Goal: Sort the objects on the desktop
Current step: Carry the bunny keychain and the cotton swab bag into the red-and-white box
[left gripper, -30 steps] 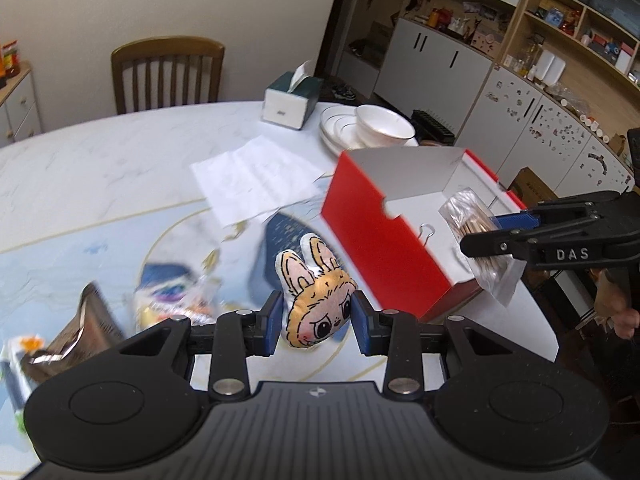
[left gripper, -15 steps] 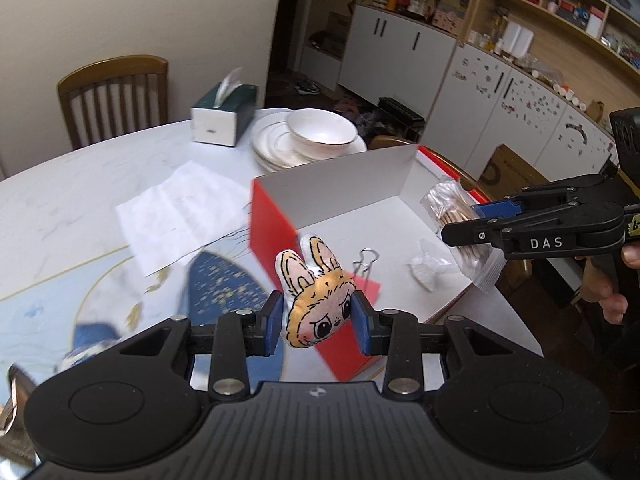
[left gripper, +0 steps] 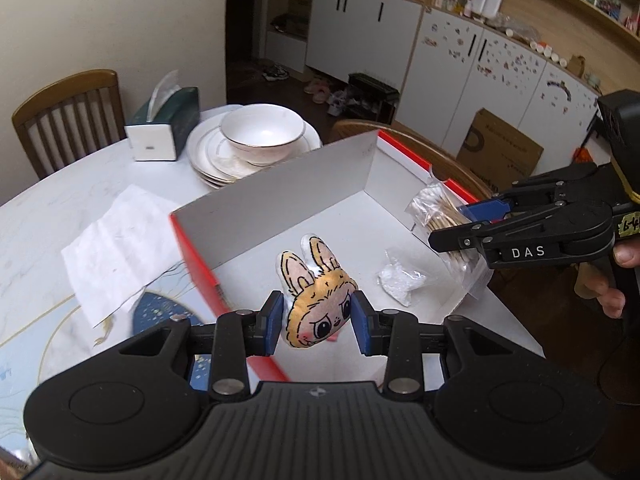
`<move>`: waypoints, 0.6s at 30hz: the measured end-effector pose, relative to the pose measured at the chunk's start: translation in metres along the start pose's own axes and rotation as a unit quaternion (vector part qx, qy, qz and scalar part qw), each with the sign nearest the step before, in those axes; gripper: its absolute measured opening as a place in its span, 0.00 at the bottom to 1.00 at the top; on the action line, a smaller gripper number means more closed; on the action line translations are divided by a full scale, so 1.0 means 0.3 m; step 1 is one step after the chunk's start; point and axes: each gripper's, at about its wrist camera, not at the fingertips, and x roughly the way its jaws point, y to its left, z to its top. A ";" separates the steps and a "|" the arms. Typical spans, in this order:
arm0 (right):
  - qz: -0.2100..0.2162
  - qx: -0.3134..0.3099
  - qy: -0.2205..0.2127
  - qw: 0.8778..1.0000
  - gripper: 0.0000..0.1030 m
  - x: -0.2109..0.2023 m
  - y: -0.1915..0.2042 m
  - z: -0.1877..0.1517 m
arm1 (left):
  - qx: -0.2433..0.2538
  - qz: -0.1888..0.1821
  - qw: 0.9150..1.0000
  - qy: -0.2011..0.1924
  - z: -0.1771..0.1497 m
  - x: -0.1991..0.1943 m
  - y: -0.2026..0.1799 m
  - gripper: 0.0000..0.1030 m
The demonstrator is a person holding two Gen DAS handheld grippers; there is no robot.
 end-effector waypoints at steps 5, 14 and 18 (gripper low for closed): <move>-0.002 0.006 0.003 1.000 0.34 0.023 -0.036 0.010 | 0.020 -0.008 1.000 0.015 0.030 0.068 -0.049 0.33; -0.005 -0.008 0.018 1.000 0.34 0.101 -0.038 0.052 | 0.020 -0.002 0.999 0.035 0.115 0.178 -0.039 0.33; -0.006 -0.018 0.031 0.999 0.34 0.142 -0.029 0.061 | 0.010 0.006 0.999 0.050 0.148 0.244 -0.007 0.33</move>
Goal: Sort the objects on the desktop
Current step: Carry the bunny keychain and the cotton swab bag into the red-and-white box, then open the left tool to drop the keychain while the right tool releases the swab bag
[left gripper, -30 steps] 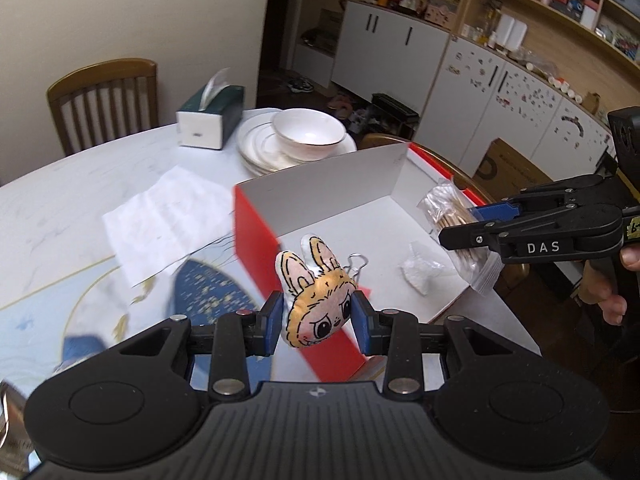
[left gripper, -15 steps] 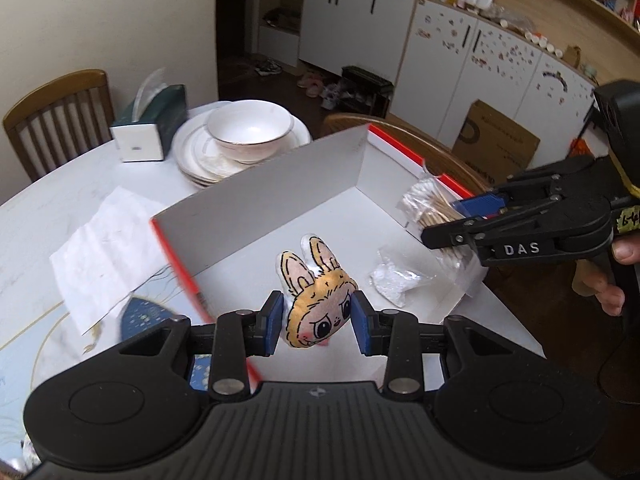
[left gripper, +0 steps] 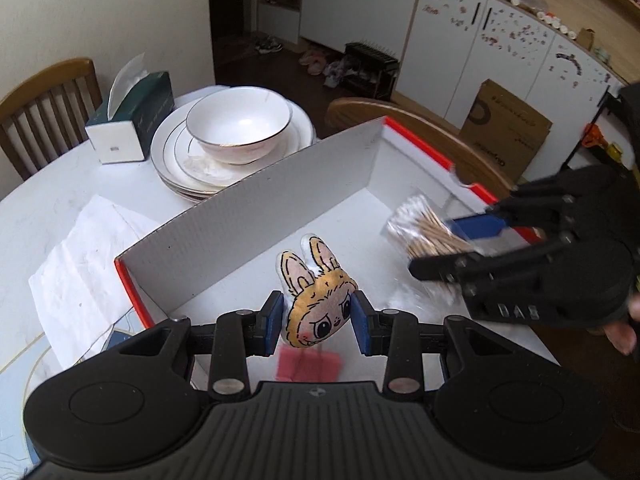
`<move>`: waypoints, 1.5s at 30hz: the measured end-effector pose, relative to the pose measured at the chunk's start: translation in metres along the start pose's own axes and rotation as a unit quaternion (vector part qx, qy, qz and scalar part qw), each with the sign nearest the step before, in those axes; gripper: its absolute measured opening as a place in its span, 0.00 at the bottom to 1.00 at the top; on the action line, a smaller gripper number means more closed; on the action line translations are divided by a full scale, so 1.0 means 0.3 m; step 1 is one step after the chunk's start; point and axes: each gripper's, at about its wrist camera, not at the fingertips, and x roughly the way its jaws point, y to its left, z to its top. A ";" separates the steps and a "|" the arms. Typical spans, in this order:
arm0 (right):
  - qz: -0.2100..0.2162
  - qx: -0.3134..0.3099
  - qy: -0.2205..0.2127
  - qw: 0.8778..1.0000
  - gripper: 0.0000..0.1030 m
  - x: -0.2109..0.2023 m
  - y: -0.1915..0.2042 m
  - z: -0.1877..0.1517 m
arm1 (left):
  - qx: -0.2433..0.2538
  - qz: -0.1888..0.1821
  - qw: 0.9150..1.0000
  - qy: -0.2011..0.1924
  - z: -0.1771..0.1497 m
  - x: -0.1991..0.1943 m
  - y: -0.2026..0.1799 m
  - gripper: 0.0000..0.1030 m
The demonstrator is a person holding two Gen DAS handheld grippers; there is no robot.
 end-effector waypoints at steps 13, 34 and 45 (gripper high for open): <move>-0.003 -0.017 0.054 0.998 0.34 0.159 0.003 0.021 | -0.016 0.028 0.998 0.056 0.027 0.186 0.068 0.33; -0.012 -0.077 0.114 0.990 0.34 0.258 0.063 0.030 | 0.011 0.011 0.989 0.146 0.019 0.316 0.041 0.35; -0.001 -0.058 0.106 0.993 0.43 0.233 0.037 0.035 | -0.006 0.012 0.992 0.128 0.023 0.288 0.058 0.55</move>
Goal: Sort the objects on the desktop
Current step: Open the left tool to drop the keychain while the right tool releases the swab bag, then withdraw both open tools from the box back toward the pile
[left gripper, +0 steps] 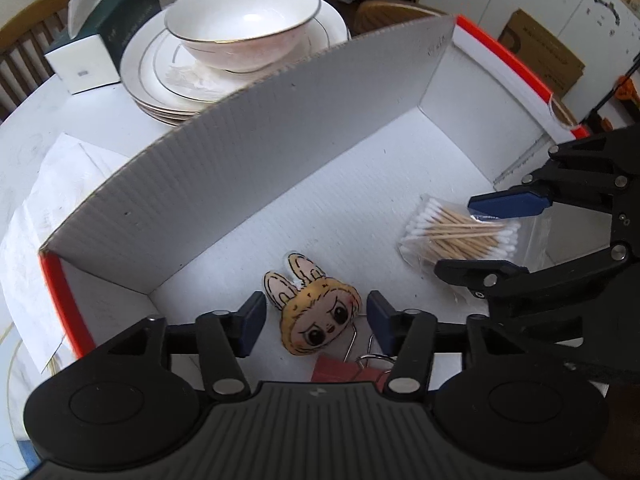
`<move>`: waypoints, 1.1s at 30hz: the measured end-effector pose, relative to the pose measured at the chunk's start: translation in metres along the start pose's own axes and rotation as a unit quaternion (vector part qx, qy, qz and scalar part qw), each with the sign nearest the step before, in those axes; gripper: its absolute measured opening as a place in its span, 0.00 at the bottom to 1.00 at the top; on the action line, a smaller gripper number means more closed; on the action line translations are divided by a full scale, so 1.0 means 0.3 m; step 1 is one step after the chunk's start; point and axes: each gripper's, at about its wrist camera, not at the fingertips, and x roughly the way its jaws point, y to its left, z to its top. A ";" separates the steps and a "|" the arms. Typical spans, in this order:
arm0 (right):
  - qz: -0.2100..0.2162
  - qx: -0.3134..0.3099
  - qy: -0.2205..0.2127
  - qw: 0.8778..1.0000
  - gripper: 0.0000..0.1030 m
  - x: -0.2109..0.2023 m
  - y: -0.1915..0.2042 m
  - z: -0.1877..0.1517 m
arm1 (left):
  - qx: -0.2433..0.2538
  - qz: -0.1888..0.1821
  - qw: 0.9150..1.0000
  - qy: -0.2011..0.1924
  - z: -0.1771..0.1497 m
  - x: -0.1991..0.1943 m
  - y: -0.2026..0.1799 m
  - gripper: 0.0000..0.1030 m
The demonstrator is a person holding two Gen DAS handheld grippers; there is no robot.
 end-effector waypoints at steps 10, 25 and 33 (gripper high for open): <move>0.035 0.022 -0.037 0.998 0.56 -0.100 -0.046 -0.017 | -0.008 -0.027 0.998 -0.048 -0.011 -0.108 0.007 0.60; 0.081 0.048 -0.099 0.991 0.60 -0.282 -0.012 -0.048 | -0.018 -0.038 0.988 -0.151 -0.158 -0.376 0.050 0.61; 0.098 0.043 -0.114 0.988 0.61 -0.316 0.086 -0.047 | -0.037 -0.040 0.982 -0.182 -0.279 -0.482 0.105 0.61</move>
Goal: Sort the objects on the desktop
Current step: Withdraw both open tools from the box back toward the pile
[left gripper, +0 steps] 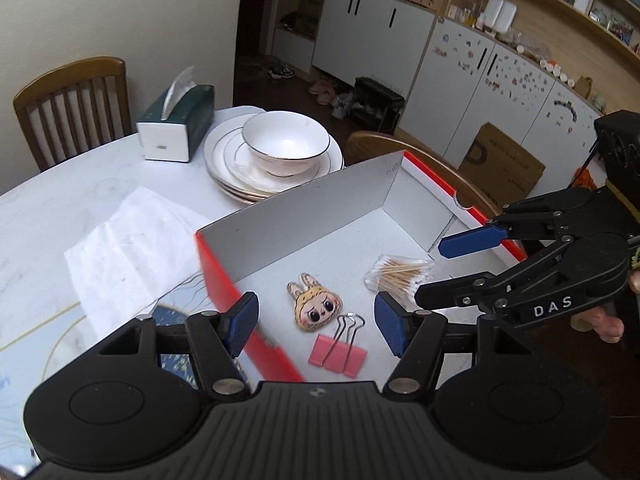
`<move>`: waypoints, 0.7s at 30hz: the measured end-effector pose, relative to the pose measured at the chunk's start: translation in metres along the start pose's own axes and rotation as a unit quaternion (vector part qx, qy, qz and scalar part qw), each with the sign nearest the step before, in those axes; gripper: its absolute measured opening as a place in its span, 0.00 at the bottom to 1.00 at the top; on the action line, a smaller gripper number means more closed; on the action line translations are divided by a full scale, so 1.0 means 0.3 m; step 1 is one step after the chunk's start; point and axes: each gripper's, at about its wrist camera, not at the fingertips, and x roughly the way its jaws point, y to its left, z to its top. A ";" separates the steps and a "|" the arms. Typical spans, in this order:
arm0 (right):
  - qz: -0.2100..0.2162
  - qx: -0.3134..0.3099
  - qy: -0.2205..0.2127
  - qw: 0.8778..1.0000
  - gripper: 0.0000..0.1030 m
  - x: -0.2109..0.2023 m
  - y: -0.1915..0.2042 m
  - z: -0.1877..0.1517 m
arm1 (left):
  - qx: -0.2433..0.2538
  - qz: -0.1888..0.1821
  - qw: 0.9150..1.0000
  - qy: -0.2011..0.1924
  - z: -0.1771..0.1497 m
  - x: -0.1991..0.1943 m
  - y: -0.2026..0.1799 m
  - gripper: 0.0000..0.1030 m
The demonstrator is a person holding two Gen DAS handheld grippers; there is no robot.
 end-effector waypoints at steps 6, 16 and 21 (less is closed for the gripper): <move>0.010 -0.018 -0.009 1.000 0.62 -0.007 0.116 -0.010 | -0.016 0.000 1.000 -0.017 -0.076 -0.107 0.046 0.61; 0.024 -0.035 -0.016 0.999 0.63 -0.001 0.315 -0.032 | -0.041 0.008 0.999 -0.033 -0.235 -0.255 0.143 0.61; 0.026 -0.039 -0.011 0.999 0.63 0.013 0.410 -0.041 | -0.060 0.013 0.997 -0.040 -0.308 -0.312 0.193 0.61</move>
